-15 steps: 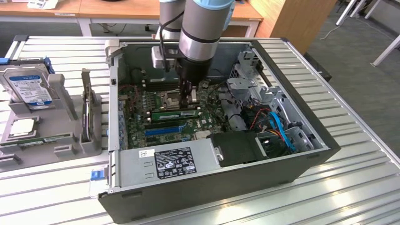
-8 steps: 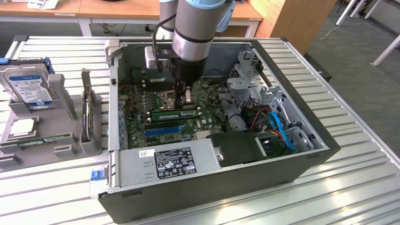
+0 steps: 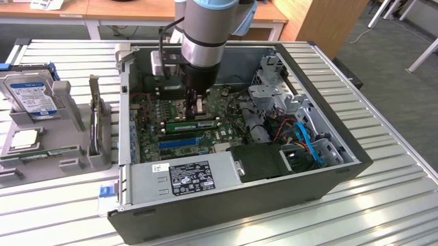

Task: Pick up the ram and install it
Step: 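Press down the ram until it locks into place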

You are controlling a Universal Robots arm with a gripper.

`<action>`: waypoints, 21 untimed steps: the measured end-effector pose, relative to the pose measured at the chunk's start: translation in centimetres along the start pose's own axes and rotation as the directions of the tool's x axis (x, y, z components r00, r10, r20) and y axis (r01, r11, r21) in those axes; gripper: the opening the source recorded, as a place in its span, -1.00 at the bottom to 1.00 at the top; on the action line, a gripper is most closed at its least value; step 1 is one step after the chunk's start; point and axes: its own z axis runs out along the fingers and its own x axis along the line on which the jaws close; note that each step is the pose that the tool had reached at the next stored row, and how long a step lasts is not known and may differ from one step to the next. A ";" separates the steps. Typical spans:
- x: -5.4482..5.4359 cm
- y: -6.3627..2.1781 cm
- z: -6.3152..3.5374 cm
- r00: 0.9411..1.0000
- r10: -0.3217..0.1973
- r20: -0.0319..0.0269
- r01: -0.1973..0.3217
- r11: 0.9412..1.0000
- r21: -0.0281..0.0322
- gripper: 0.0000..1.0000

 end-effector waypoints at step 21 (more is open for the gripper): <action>0.0 1.33 0.13 1.000 0.000 0.000 0.000 1.000 0.000 -0.80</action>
